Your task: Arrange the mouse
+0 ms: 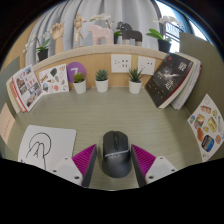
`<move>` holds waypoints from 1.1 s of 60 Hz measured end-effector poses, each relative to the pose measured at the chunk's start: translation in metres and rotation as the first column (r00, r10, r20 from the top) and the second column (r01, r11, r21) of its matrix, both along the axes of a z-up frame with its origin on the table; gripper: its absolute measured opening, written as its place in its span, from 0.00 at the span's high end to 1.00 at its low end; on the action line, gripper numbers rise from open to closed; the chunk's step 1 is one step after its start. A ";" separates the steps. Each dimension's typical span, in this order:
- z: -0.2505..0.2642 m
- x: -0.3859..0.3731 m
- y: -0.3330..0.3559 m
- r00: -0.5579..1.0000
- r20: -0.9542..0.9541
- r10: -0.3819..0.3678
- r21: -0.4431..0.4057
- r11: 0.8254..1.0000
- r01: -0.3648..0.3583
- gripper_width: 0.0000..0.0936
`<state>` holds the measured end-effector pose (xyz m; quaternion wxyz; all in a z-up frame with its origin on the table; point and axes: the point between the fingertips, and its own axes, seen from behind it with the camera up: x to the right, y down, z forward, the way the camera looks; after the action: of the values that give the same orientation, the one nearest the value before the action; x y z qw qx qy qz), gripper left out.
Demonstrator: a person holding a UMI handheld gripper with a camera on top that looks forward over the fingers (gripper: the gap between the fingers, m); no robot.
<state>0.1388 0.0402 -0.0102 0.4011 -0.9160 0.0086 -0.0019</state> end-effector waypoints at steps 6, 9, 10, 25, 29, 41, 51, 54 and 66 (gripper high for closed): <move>0.000 -0.004 0.007 1.000 -0.003 0.015 -0.002 1.000 -0.015 0.49; -0.001 -0.003 0.007 1.000 0.013 0.020 -0.009 1.000 -0.020 0.53; -0.001 -0.003 0.007 1.000 0.017 0.020 -0.015 1.000 -0.020 0.54; -0.002 -0.003 0.007 1.000 0.017 -0.009 -0.069 0.998 0.010 0.70; -0.001 -0.003 0.007 0.999 0.023 -0.026 -0.092 0.995 0.028 0.70; 0.088 -0.025 0.019 0.992 -0.022 -0.124 0.024 0.992 0.125 0.70; 0.189 -0.092 0.027 0.995 -0.031 -0.100 0.196 0.975 0.104 0.69; 0.210 -0.118 0.026 0.996 -0.042 -0.078 0.227 0.970 0.085 0.69; 0.201 -0.210 0.012 1.000 -0.020 0.019 0.208 0.978 -0.014 0.70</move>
<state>-0.0717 0.0520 0.1906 0.4945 -0.8691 0.0057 0.0125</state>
